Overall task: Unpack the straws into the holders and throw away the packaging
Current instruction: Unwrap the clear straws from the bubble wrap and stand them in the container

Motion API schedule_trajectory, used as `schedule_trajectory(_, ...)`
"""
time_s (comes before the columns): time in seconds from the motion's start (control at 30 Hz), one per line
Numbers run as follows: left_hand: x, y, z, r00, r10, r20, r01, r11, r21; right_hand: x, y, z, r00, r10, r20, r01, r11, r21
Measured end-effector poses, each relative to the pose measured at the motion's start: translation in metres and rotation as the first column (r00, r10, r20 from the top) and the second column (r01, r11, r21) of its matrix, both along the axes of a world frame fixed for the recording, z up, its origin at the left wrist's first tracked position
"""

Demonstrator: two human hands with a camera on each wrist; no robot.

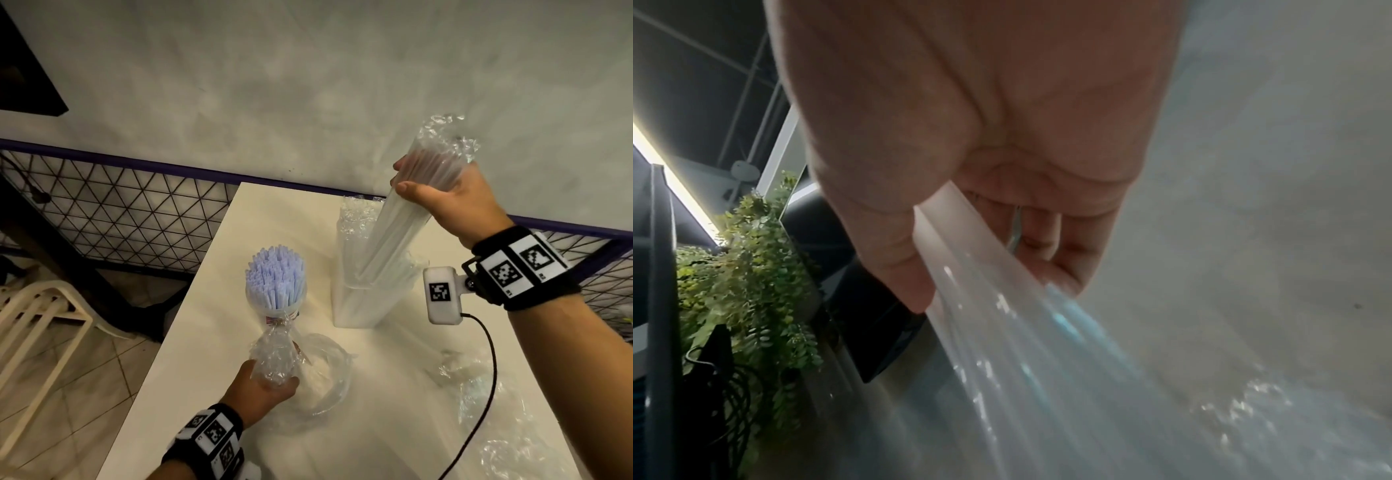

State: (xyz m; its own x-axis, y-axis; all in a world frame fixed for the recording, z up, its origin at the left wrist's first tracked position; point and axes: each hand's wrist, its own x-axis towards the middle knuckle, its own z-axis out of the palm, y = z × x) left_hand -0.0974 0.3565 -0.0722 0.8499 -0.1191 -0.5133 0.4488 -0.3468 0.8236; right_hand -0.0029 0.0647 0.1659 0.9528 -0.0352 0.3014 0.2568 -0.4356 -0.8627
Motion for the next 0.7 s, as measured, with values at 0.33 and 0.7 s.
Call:
schedule_trajectory(0.33,-0.001,0.001,0.000,1.000,0.009,-0.009,-0.009,1.000,-0.022,0.007,0.007,-0.034,0.987,-0.045,-0.153,0.048,0.999,0.018)
schedule_trajectory(0.7,-0.002,0.000,0.001,0.998,0.026,-0.050,-0.028,0.999,-0.034,0.004,0.016,-0.066,0.973,-0.218,0.081,0.215,0.976,0.039)
